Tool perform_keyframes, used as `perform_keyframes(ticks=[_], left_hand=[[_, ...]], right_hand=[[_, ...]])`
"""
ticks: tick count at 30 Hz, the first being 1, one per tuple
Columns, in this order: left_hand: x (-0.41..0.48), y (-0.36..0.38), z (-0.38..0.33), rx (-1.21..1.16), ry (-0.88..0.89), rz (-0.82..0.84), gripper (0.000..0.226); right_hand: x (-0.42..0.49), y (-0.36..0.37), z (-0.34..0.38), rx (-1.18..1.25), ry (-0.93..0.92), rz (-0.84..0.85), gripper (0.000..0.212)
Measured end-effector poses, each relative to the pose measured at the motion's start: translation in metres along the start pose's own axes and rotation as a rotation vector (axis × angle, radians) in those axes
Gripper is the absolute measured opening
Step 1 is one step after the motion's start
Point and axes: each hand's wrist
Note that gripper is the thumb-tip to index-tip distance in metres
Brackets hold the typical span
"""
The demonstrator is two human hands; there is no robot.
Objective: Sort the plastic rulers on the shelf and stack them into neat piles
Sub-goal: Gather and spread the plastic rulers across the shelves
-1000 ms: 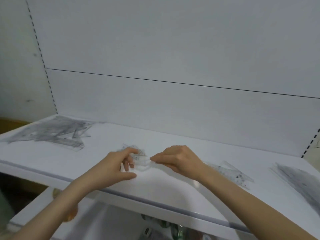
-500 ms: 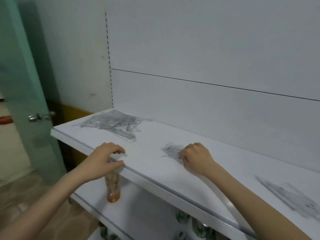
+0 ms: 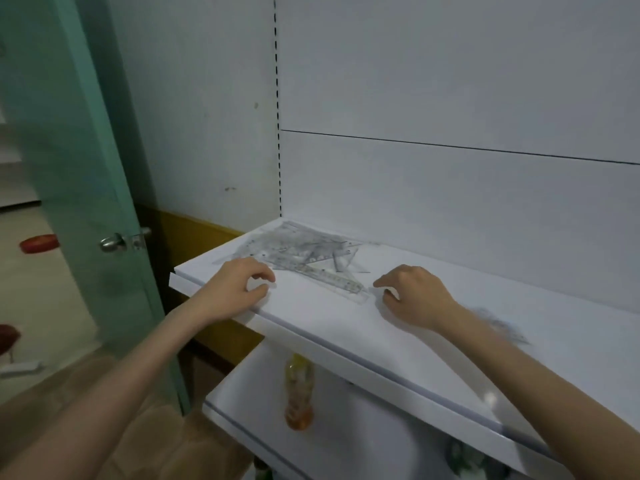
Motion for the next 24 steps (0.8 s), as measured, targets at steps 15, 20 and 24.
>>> perform_keyframes(ticks=[15,20,24], left_hand=[[0.114,-0.021,0.134,-0.01,-0.009,0.277,0.073],[0.118,-0.017,0.146,-0.123,0.076,0.148,0.089],[0.12,-0.025,0.148,-0.234,0.023,0.094,0.067]], right_hand=[[0.221,-0.002,0.1,0.098,0.165,0.326,0.087],[0.228,0.007,0.104,0.033,0.219,0.205,0.056],[0.22,0.005,0.103,0.031,0.236,0.081,0.042]])
Point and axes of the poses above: each hand's wrist, its own x-axis towards the middle knuckle, its own y-axis out of the palm, z = x × y, and after that the axes turned 15 degrees about z, right-handed
